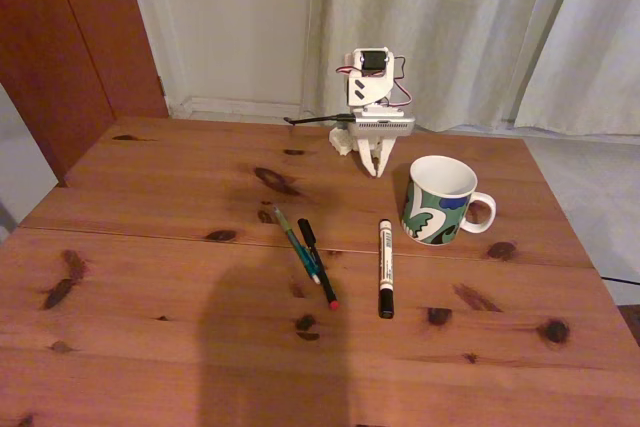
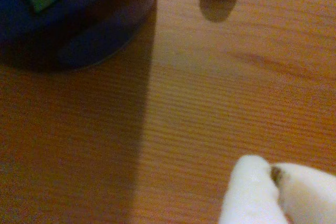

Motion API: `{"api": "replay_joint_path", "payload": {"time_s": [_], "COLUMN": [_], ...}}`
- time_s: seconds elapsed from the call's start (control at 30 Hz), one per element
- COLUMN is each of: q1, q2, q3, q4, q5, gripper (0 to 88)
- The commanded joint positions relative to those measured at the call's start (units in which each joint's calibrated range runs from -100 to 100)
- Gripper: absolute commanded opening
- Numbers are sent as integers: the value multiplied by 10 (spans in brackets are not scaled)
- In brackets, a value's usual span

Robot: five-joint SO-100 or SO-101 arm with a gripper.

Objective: Clean up the desk and place the pens and markers into the cup

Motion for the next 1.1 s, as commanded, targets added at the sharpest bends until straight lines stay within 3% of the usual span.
{"api": "replay_joint_path", "payload": {"time_s": [0.0, 1.07], "q1": [0, -2], "q2": [-1, -1], "q3": [0, 0], "q4": [16, 15], "q5": [4, 4], "gripper": [8, 8]}}
